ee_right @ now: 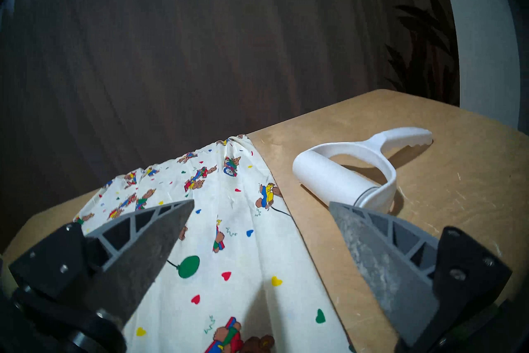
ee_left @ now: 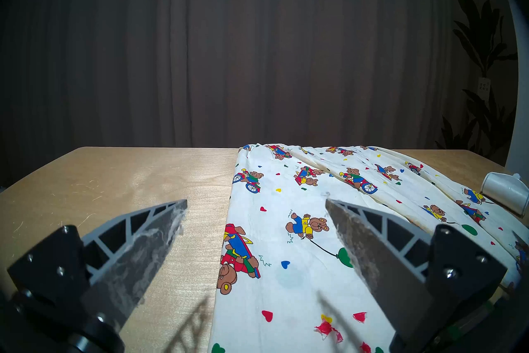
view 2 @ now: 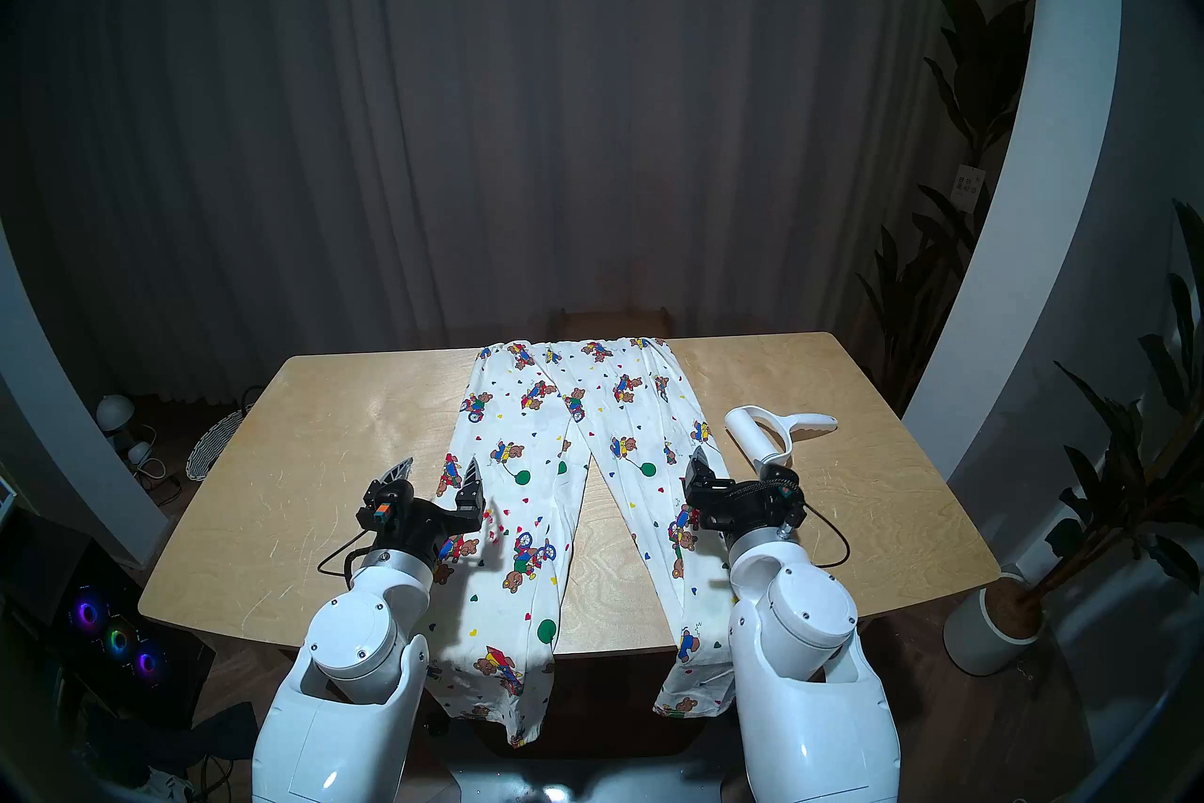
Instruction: Remove lint and debris from pants with a lint roller
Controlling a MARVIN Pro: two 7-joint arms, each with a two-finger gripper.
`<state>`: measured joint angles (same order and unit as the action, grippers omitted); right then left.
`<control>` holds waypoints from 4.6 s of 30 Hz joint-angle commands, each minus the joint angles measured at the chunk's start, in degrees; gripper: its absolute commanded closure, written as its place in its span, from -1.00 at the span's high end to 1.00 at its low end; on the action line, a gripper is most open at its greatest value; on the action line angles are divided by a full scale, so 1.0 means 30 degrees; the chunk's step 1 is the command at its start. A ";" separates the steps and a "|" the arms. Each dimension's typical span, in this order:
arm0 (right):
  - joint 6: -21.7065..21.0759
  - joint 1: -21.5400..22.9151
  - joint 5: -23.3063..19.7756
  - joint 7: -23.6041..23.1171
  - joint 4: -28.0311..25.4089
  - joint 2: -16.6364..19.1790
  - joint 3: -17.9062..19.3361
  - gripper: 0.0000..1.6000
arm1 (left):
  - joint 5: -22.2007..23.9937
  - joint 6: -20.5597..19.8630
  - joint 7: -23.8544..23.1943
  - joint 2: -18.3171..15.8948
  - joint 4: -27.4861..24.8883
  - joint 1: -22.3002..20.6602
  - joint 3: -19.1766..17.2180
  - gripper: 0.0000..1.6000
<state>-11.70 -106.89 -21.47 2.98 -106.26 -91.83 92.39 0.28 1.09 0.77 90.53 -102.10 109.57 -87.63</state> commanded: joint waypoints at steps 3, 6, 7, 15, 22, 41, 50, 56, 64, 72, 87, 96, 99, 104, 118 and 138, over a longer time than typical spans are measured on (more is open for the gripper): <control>-0.2242 0.0734 -0.5058 0.0395 -0.2105 -0.0292 0.0332 1.00 | -0.0001 0.0098 0.0008 -0.0006 -0.0302 -0.0168 -0.0028 1.00; -0.3548 0.0611 -0.6787 0.0663 -0.2912 -0.0261 0.0195 1.00 | -0.0001 0.0107 0.0008 -0.0006 -0.0307 -0.0171 -0.0028 1.00; -0.3926 0.0579 -0.7045 0.0792 -0.3182 -0.0202 -0.0126 1.00 | -0.0001 0.0112 0.0008 -0.0007 -0.0332 -0.0163 -0.0030 1.00; -0.6659 0.0358 -1.1066 0.3311 -0.4751 -0.0364 0.0358 1.00 | 0.0000 0.0116 0.0008 -0.0009 -0.0397 -0.0133 -0.0033 1.00; -0.9019 0.0726 -1.4463 0.6407 -0.5525 -0.0512 0.1015 1.00 | 0.0001 0.0103 0.0007 -0.0011 -0.0451 -0.0103 -0.0034 1.00; -0.8729 0.2355 -2.1121 1.0853 -0.5187 -0.0401 0.2193 1.00 | 0.0002 0.0088 0.0006 -0.0011 -0.0481 -0.0086 -0.0035 1.00; -0.7131 0.3143 -2.1878 1.4621 -0.5964 -0.0269 0.2260 1.00 | 0.0001 0.0092 0.0006 -0.0011 -0.0471 -0.0092 -0.0035 1.00; -0.7016 0.3412 -2.2419 1.5127 -0.6744 -0.0290 0.2479 1.00 | 0.0001 0.0095 0.0006 -0.0011 -0.0469 -0.0093 -0.0035 1.00; -0.8893 0.3395 -2.6956 1.3287 -0.5276 -0.0031 0.5242 1.00 | 0.0000 0.0099 0.0006 -0.0010 -0.0455 -0.0101 -0.0034 1.00; -0.9353 0.4981 -2.9163 1.2893 -0.2268 0.0893 0.7378 1.00 | 0.0000 0.0098 0.0006 -0.0010 -0.0458 -0.0099 -0.0035 1.00; -1.0100 0.6356 -3.0739 1.3059 0.1953 0.2704 0.9826 1.00 | 0.0002 0.0085 0.0006 -0.0011 -0.0486 -0.0084 -0.0035 1.00; -1.0891 0.7422 -3.1083 1.2170 0.4246 0.3419 1.0220 1.00 | 0.0001 0.0088 0.0006 -0.0011 -0.0479 -0.0088 -0.0035 1.00; -1.1113 0.7678 -3.1328 1.2043 0.4521 0.3580 1.0352 1.00 | 0.0001 0.0091 0.0006 -0.0010 -0.0472 -0.0091 -0.0035 1.00; -1.0683 0.7740 -3.0489 1.2487 0.4425 0.3834 1.0212 1.00 | 0.0001 0.0087 0.0006 -0.0011 -0.0482 -0.0086 -0.0035 1.00; -1.1089 0.7836 -3.1550 1.2537 0.4928 0.3723 1.0817 1.00 | 0.0002 0.0076 0.0005 -0.0012 -0.0500 -0.0076 -0.0036 1.00; -1.0019 0.9089 -2.9742 0.9908 0.6780 0.2980 1.0905 1.00 | 0.0001 0.0087 0.0005 -0.0010 -0.0481 -0.0086 -0.0035 1.00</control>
<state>-43.32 -82.43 -117.74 38.24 -86.96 -82.43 127.49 0.28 1.09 0.76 90.56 -102.20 109.62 -87.60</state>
